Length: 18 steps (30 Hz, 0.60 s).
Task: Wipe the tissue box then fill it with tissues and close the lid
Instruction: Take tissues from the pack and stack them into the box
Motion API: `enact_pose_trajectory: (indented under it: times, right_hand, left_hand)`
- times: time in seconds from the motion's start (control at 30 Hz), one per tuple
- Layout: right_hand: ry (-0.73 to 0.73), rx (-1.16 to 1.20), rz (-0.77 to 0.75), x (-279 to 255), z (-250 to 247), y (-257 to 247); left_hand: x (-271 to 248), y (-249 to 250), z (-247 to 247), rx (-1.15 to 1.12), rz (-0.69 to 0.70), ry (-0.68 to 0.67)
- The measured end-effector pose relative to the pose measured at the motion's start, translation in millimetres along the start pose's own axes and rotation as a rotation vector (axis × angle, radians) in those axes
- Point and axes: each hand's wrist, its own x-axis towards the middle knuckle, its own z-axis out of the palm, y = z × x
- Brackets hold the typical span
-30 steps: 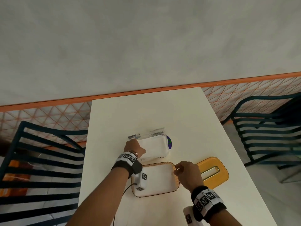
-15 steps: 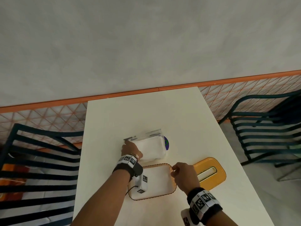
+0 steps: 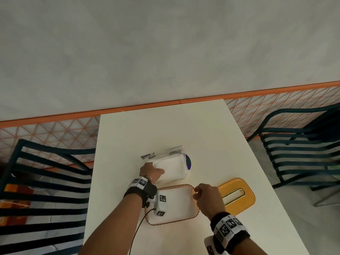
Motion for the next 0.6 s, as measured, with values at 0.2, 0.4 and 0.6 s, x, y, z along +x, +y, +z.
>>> enact_pose_trajectory:
  times: [0.2, 0.4, 0.6]
  right_hand:
    - [0.042, 0.034, 0.012, -4.9, -5.8, -0.3]
    - [-0.092, 0.515, -0.156, -18.5, -37.2, -17.2]
    - [-0.317, 0.625, -0.278, -27.0, -37.8, -30.6]
  left_hand:
    - [-40.1, 2.8, -22.2, -0.249, 0.211, 0.026]
    - [-99.8, -13.6, -57.1, -0.516, 0.302, -0.06]
    - [-131.7, -46.6, -46.2, -0.545, 0.347, -0.107]
